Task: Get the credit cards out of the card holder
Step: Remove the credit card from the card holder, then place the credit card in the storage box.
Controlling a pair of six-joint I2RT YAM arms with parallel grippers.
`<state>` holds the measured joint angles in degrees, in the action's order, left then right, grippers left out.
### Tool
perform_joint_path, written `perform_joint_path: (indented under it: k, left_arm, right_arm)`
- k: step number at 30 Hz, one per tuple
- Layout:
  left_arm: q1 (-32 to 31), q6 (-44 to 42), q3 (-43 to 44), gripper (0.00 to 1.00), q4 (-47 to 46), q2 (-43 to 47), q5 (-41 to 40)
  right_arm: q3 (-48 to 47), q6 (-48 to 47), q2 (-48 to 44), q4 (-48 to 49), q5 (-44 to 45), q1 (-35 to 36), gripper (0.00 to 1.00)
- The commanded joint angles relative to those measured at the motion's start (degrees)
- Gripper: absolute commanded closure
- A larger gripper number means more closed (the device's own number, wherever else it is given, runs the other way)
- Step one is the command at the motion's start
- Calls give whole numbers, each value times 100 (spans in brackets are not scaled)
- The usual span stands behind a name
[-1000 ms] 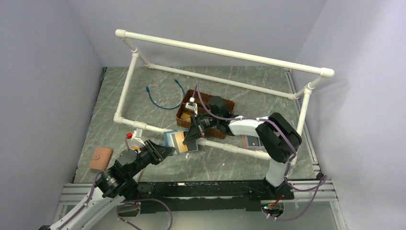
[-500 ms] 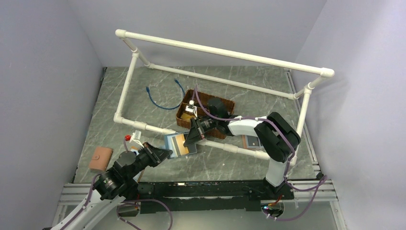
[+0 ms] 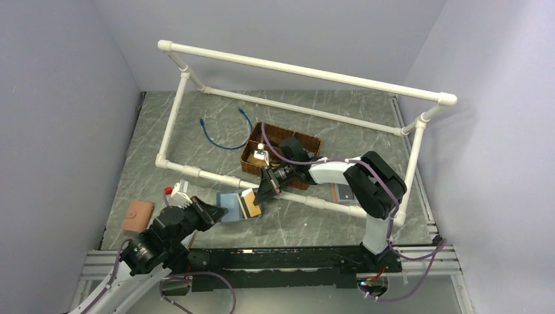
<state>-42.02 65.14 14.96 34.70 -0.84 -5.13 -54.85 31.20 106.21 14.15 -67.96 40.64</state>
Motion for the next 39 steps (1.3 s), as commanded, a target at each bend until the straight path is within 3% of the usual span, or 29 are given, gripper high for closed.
perform_joint_path:
  k: [1, 18, 25, 30, 39]
  left_arm:
    - [10, -24, 379, 100, 774, 67, -236]
    - [2, 95, 338, 100, 1140, -24, -485]
    - [3, -30, 443, 62, 1143, -139, -584]
    - [9, -76, 469, 38, 1083, -191, -473]
    - [5, -222, 473, 27, 921, -362, -379]
  right_arm:
    - [-393, -910, 17, -697, 182, 69, 100]
    - [-1664, -3809, -616, -3544, 1047, -66, 100]
    - [-2651, -5341, -595, -4970, 2259, -316, 100]
    - [-3207, -5734, -526, -5369, 2850, -506, 100]
    - [-4493, -6447, 256, -6518, 3243, -847, 100]
